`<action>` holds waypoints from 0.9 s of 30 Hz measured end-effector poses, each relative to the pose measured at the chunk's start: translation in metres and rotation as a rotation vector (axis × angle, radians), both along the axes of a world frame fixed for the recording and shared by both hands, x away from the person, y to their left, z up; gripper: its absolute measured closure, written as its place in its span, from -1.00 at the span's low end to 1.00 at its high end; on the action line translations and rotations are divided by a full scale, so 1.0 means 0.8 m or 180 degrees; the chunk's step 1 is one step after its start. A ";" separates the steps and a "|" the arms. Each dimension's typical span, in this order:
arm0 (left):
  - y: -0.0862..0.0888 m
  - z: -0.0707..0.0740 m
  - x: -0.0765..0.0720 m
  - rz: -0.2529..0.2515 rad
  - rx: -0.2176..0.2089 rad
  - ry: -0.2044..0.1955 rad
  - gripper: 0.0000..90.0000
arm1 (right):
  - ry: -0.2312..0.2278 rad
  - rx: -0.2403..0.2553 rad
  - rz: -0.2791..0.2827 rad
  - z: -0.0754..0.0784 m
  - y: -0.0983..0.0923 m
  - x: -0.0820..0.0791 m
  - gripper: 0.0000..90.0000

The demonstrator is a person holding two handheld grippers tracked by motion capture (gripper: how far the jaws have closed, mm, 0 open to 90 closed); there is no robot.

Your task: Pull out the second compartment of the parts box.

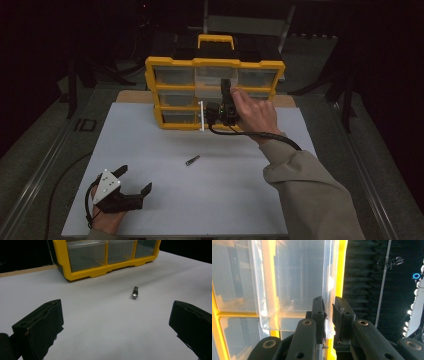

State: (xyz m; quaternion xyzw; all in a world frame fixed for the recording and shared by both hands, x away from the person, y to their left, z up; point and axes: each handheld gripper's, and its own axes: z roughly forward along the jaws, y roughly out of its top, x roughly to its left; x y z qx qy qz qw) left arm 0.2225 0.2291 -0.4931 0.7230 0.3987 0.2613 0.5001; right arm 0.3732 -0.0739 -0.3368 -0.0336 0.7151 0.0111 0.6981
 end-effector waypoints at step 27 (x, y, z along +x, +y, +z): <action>0.000 0.000 0.000 0.0008 -0.0006 -0.0003 -1.00 | 0.0004 -0.0034 0.0136 -0.001 -0.008 -0.039 0.77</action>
